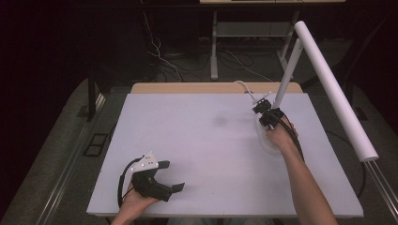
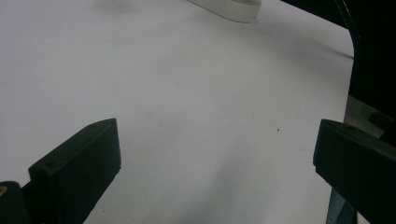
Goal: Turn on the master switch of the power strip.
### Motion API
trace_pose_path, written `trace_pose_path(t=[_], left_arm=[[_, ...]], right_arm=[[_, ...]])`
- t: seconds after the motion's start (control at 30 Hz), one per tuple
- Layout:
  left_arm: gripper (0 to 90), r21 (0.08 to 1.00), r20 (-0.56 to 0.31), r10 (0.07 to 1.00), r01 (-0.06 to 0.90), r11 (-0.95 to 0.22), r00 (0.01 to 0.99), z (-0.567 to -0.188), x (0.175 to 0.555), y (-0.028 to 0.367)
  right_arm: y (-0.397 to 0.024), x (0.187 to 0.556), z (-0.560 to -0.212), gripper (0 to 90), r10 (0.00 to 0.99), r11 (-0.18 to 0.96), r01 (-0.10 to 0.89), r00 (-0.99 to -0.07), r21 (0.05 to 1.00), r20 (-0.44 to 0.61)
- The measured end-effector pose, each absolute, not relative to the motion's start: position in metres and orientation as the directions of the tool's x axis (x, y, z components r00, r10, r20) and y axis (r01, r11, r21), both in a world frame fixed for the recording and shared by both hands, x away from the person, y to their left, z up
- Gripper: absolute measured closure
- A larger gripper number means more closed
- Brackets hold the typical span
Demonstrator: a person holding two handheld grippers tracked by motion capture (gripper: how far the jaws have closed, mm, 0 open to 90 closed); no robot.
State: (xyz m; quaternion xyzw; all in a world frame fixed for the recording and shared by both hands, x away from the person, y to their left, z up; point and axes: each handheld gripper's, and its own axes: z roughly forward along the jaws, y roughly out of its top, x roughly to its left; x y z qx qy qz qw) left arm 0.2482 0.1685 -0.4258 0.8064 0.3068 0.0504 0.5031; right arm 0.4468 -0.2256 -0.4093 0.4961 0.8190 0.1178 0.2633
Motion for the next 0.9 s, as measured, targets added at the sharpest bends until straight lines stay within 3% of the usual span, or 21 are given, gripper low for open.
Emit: trace_pose_path(t=[0.17,0.9], left_arm=[[0.0,0.843,-0.227,0.548,0.444,-0.304,0.805,-0.426,0.248,0.169],[0.0,0.843,-0.236,0.554,0.452,-0.292,0.798,-0.426,0.250,0.172]], right_arm=[[-0.219,0.449,-0.413,89.9,0.864,0.494,0.741,-0.363,0.455,-0.348],[-0.222,0.442,-0.398,89.5,0.857,0.513,0.718,-0.404,0.471,-0.319]])
